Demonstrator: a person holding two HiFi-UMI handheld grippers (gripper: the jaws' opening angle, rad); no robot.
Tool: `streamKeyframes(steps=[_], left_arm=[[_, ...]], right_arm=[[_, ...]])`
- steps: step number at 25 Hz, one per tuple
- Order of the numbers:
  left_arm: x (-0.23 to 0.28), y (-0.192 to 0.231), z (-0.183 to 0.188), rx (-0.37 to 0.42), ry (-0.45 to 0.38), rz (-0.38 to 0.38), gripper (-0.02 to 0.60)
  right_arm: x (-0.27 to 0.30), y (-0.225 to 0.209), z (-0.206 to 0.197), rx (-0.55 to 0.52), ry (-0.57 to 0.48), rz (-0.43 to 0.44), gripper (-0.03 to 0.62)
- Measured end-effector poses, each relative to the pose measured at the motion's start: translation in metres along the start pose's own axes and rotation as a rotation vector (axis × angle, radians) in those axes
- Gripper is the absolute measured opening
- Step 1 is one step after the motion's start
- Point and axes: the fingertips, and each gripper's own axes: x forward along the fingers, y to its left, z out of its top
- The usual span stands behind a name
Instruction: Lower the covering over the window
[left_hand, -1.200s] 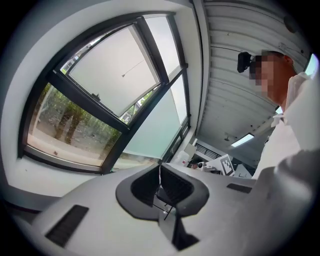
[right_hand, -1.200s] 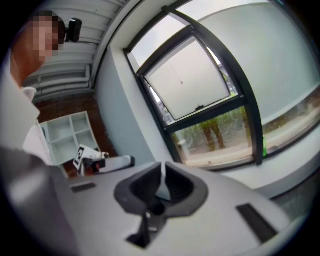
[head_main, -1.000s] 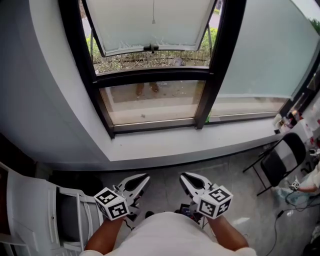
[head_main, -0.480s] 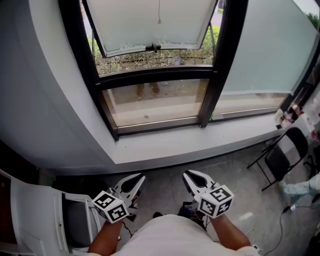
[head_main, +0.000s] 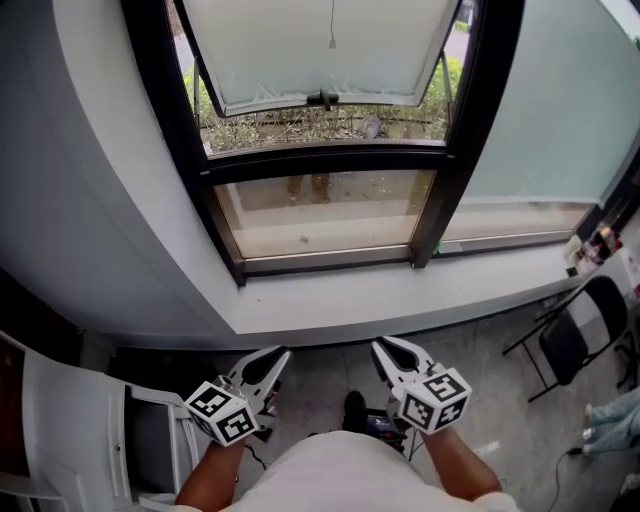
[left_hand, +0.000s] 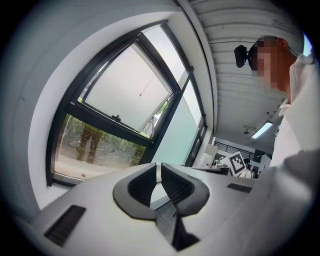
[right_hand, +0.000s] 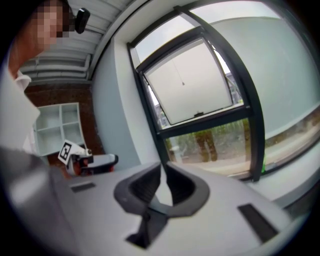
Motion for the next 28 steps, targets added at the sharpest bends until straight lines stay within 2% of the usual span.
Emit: streamKeyframes(steps=[4,9,16,22,28], left_arm=[[0.031,0.008,0.005,0.019,0.003,0.008,0.025],[0.078,0.014,0.018,-0.007,-0.011,0.029,0.023],[0.126,0.024,0.036,0.001,-0.033,0.076,0.023],[0.149,0.03,0.038,0.007,-0.032,0.099,0.023],[0.156,0.045,0.045,0.0,-0.038,0.104,0.023]], right_arm=[[0.019,-0.029,0.012,0.005,0.014,0.038,0.028],[0.041,-0.066,0.034,-0.007,0.045,0.092,0.028],[0.066,-0.108,0.063,-0.029,0.059,0.14,0.028],[0.083,-0.129,0.074,-0.043,0.066,0.175,0.028],[0.106,-0.13,0.078,-0.049,0.084,0.195,0.028]])
